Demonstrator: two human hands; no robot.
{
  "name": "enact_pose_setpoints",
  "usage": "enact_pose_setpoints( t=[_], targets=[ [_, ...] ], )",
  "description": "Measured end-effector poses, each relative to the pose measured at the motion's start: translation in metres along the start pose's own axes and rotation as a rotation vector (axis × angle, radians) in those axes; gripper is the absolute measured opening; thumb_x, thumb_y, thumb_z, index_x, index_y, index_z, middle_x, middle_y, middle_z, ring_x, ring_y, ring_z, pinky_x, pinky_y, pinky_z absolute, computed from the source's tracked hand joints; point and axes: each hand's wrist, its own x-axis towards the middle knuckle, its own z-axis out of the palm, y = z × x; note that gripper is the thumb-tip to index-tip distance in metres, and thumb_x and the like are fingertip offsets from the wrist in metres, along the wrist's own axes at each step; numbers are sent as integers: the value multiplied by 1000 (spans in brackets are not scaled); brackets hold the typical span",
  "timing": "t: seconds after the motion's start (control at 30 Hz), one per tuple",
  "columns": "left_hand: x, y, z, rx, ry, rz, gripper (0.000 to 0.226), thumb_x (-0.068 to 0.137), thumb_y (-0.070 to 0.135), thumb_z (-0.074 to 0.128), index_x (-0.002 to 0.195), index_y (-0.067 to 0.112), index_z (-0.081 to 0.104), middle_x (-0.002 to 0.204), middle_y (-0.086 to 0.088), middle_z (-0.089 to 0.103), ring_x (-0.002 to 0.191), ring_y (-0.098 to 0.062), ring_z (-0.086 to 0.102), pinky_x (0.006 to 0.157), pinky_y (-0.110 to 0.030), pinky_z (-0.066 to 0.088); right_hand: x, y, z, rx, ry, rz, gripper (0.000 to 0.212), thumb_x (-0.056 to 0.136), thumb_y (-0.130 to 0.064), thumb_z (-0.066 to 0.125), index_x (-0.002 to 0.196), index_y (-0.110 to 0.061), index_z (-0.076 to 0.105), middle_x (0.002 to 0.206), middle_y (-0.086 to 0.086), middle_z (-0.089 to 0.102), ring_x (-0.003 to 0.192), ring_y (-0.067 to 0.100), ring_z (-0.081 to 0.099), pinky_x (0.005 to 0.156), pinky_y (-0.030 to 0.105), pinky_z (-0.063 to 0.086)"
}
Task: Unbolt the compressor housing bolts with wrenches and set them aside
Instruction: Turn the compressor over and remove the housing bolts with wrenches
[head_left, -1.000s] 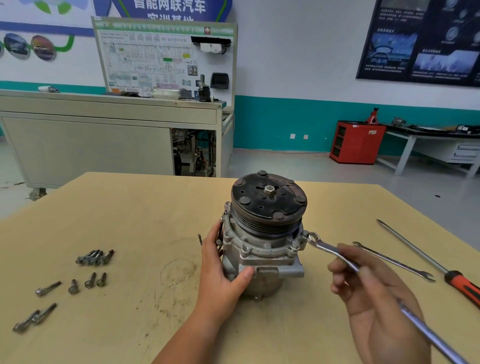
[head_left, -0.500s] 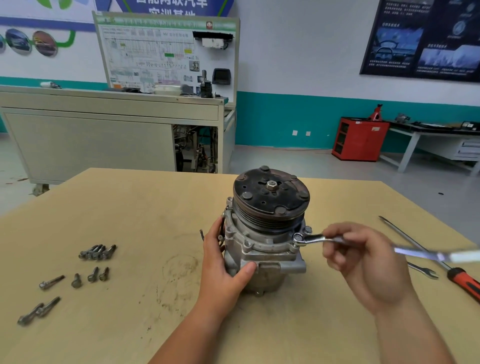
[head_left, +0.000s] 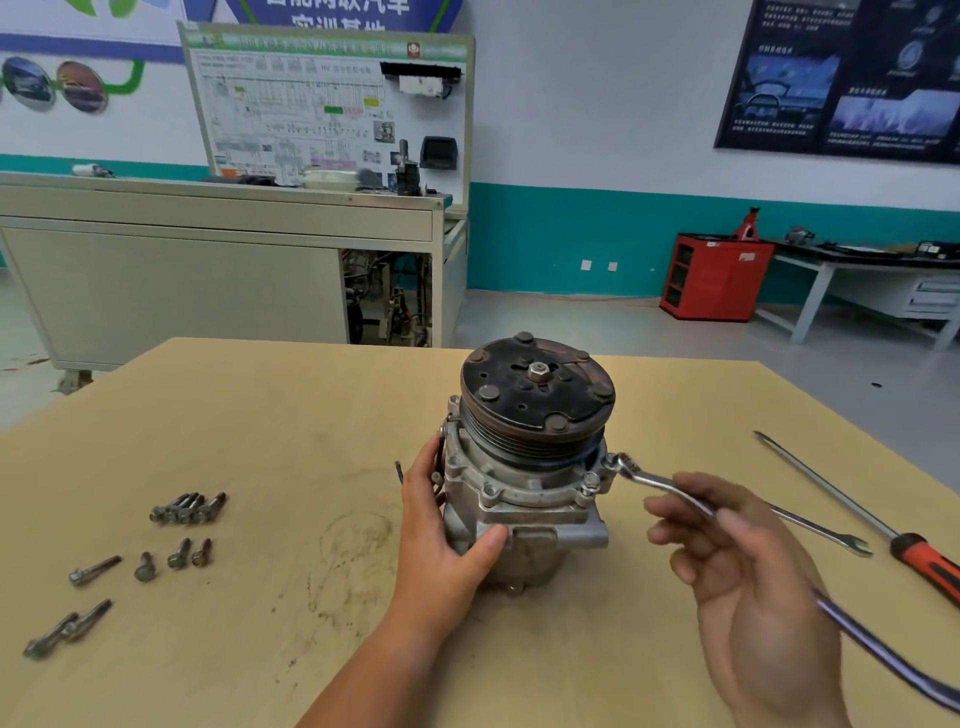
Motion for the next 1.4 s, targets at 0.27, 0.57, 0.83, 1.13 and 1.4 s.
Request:
enact_pose_setpoints(
  t=[0.27, 0.57, 0.83, 1.13, 1.4],
  targets=[
    [0, 0, -1, -13, -4, 17, 85, 62, 51, 62, 139, 35, 30, 144, 6, 42, 128, -8, 46, 105, -24, 41, -23, -1, 33, -484, 18, -176, 24, 76, -18, 47, 77, -23, 71, 74, 0, 73, 50, 7, 54, 48, 6, 36],
    [0, -1, -1, -6, -5, -5, 85, 60, 48, 61, 138, 37, 29, 142, 5, 43, 127, -14, 48, 106, -44, 42, 68, -20, 8, -107, -305, 438, 18, 50, -33, 63, 50, -14, 67, 45, 11, 56, 30, 12, 40, 35, 11, 27],
    [0, 0, -1, -1, -8, -3, 83, 61, 49, 61, 137, 41, 29, 143, 5, 42, 127, -13, 47, 106, -42, 42, 49, -5, -5, 419, -119, 216, 22, 43, -29, 77, 60, -19, 68, 50, -1, 56, 41, 7, 44, 39, 11, 32],
    [0, 0, 0, -15, 2, 2, 84, 61, 48, 62, 138, 35, 30, 142, 4, 44, 126, -12, 49, 106, -37, 43, -15, 3, 22, -293, 9, -144, 35, 89, 10, 43, 76, -11, 68, 70, 11, 72, 47, 11, 58, 42, 8, 33],
    [-1, 1, 0, -20, -4, -12, 85, 60, 50, 62, 137, 37, 29, 143, 4, 42, 128, -12, 47, 107, -43, 42, 13, -9, 18, -73, -80, 122, 26, 73, -7, 48, 55, -12, 67, 48, 12, 60, 37, 12, 48, 38, 12, 33]
  ],
)
